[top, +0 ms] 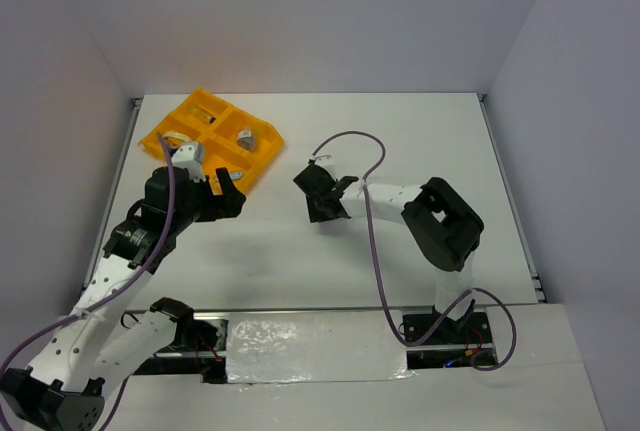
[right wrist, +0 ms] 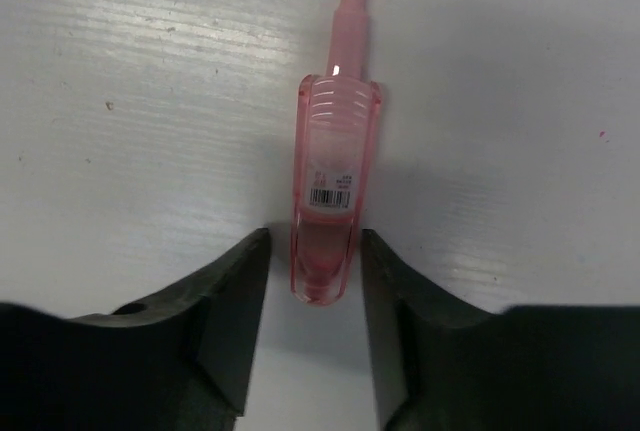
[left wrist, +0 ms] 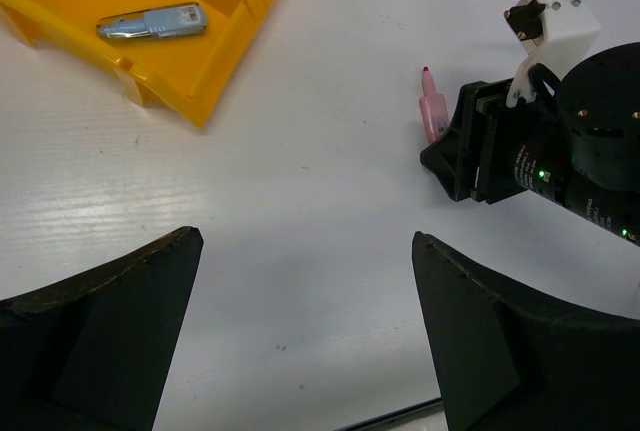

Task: Sort the stationery into containers
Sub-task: Pick up the pen from the center of the board.

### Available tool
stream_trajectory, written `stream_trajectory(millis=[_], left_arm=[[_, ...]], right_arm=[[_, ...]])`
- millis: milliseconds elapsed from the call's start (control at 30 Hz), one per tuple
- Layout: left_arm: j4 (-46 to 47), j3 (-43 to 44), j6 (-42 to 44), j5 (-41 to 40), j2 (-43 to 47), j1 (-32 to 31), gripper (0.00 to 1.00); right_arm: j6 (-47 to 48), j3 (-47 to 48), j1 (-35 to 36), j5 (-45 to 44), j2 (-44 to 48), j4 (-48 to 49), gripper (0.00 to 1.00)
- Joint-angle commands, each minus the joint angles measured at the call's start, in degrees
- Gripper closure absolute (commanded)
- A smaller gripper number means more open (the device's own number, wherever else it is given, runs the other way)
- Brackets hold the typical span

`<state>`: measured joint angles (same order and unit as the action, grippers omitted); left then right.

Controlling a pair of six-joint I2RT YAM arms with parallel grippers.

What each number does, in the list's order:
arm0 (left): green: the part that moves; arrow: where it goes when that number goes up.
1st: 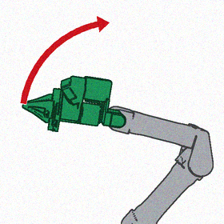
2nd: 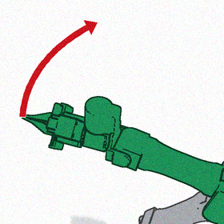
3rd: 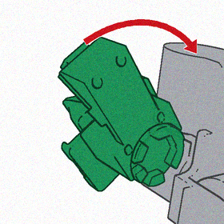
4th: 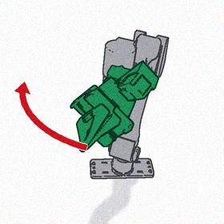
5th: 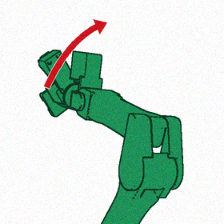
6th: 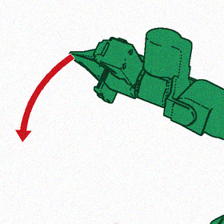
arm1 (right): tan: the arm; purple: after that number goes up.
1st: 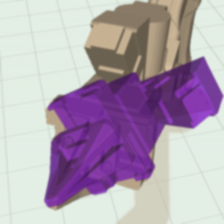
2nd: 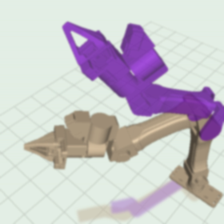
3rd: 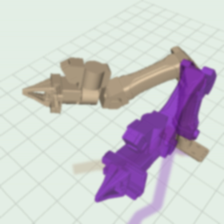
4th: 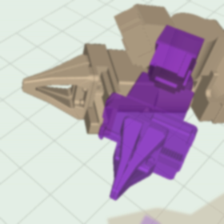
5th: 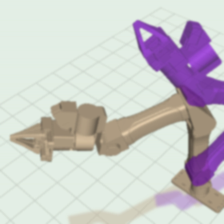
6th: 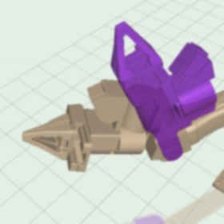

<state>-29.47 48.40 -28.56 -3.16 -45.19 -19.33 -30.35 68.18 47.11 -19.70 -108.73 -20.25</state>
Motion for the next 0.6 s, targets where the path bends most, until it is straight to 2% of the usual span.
stream_trajectory(millis=[0,167,200,233,267,300,400,467,567], left_arm=[[1.96,1.34,1.31,1.22,-0.16,-0.09,0.01],[2.05,1.17,0.96,2.01,-1.22,-0.09,0.01],[2.31,1.08,0.78,2.36,-1.22,-0.09,0.01],[3.19,0.56,-0.09,3.32,-1.48,-0.09,0.01],[3.8,0.29,-1.84,4.47,-1.65,-0.09,0.01],[4.42,-0.06,-1.85,5.69,-1.66,-0.09,0.01],[8.89,-1.55,-9.99,12.98,-1.66,-0.18,0.01],[16.62,-4.27,-14.31,18.86,-0.96,-0.18,0.01],[25.85,-7.35,-21.79,21.17,0.36,-1.31,0.01]], right_arm=[[-0.15,0.99,-0.79,1.07,-1.57,1.96,0.55],[0.37,-2.69,-0.71,2.21,1.32,4.78,0.74],[0.9,-3.49,-0.71,2.65,2.46,6.35,0.84],[1.43,-5.06,-0.18,2.83,5.16,7.06,0.89],[2.48,-5.95,0.26,2.48,6.93,8.55,1.0],[2.92,-7.0,0.87,2.48,8.86,9.17,1.0],[5.21,-12.79,4.64,1.34,19.05,14.17,1.0],[6.96,-18.15,8.41,0.98,27.81,18.81,1.0],[7.32,-24.22,12.98,0.63,38.28,22.42,1.0]])
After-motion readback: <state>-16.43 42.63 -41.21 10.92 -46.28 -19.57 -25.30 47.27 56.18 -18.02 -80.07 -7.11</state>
